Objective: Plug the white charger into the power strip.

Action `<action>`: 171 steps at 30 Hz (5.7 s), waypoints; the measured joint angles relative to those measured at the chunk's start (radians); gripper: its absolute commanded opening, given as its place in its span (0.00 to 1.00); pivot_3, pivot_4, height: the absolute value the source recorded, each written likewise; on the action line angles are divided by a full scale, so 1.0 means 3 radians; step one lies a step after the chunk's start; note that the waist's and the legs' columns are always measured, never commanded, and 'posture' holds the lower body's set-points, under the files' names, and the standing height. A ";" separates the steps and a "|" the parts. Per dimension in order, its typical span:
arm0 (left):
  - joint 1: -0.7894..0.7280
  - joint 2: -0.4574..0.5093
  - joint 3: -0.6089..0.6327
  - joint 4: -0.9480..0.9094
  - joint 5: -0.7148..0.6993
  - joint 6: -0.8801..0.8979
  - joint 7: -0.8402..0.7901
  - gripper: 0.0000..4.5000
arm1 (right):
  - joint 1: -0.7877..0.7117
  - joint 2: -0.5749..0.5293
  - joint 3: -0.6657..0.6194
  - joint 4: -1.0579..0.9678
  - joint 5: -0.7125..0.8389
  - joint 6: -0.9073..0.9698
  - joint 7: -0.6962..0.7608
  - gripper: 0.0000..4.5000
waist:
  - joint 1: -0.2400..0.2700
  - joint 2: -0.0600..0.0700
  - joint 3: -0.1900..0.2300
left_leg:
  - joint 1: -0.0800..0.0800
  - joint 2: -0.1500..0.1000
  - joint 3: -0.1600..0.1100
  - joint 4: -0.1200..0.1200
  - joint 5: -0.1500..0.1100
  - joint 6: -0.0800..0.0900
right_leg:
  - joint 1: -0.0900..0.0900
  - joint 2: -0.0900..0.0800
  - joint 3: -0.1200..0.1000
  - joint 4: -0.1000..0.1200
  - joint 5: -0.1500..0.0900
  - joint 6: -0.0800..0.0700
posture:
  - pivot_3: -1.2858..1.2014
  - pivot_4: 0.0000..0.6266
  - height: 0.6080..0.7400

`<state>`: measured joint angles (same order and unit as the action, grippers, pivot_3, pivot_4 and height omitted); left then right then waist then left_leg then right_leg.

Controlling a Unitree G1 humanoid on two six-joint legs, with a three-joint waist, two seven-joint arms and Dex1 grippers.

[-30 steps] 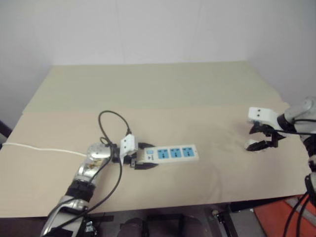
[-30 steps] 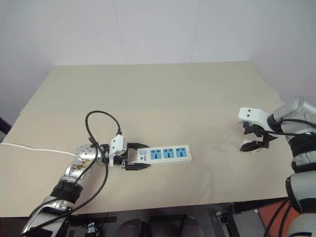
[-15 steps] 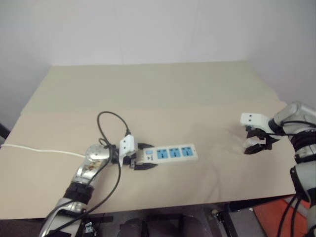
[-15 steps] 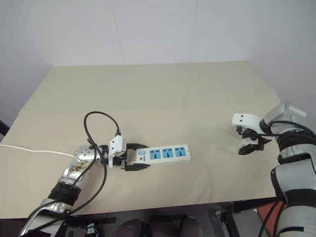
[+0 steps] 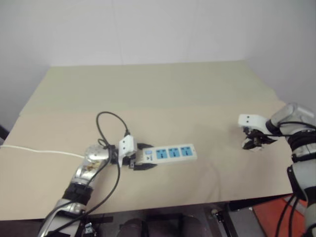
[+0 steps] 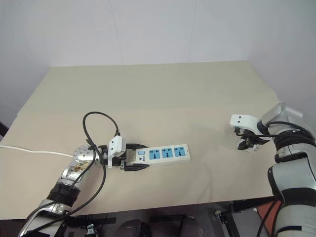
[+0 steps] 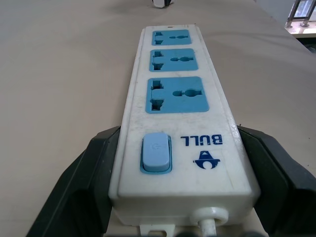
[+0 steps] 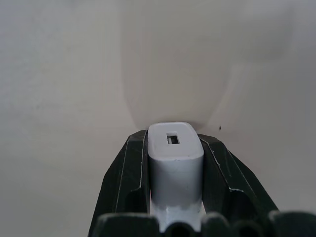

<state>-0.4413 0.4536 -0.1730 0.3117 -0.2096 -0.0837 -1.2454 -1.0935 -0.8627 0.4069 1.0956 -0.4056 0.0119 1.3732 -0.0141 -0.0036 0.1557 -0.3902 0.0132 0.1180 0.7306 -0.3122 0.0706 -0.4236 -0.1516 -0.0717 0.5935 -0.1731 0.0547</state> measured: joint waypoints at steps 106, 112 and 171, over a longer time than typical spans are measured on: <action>0.0012 0.0269 -0.0165 -0.0261 -0.0050 0.0246 0.0041 0.73 | 0.1504 0.1778 -0.0612 -0.2230 0.2225 -0.0290 -0.0170 0.25 | -0.0047 0.0003 -0.0008 | 0.0015 0.0008 -0.0004 -0.0015 0.0009 -0.0016 | 0.0005 0.0015 -0.0004 0.0004 0.0001 -0.0013 | 0.52 0.24 1.00; 0.0007 0.0269 -0.0174 -0.0259 -0.0050 0.0238 0.0039 0.73 | 0.1460 0.1778 -0.0613 -0.2150 0.2255 -0.0292 -0.0109 0.25 | -0.0040 0.0003 -0.0008 | 0.0015 0.0008 -0.0004 -0.0016 0.0009 -0.0016 | 0.0005 0.0015 -0.0004 0.0004 0.0000 -0.0013 | 0.52 0.24 1.00; 0.0050 0.0391 -0.0069 -0.0327 -0.0154 0.0466 -0.0004 0.99 | 0.1407 0.1701 -0.0634 -0.1941 0.2187 -0.0244 -0.0076 1.00 | -0.0054 -0.0002 -0.0010 | 0.0015 0.0010 -0.0004 -0.0020 0.0009 -0.0016 | 0.0002 0.0016 -0.0005 0.0004 -0.0001 -0.0016 | 0.52 0.24 1.00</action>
<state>-0.4263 0.5709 -0.1938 0.2135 -0.2558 0.0560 -1.2467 -0.6714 -0.3524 0.2168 0.5132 0.2506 -0.0612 1.3506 -0.0304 -0.0041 0.1527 -0.3857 0.0163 0.1169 0.7245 -0.3095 0.0658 -0.4231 -0.1469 -0.0731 0.5949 -0.1735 0.0500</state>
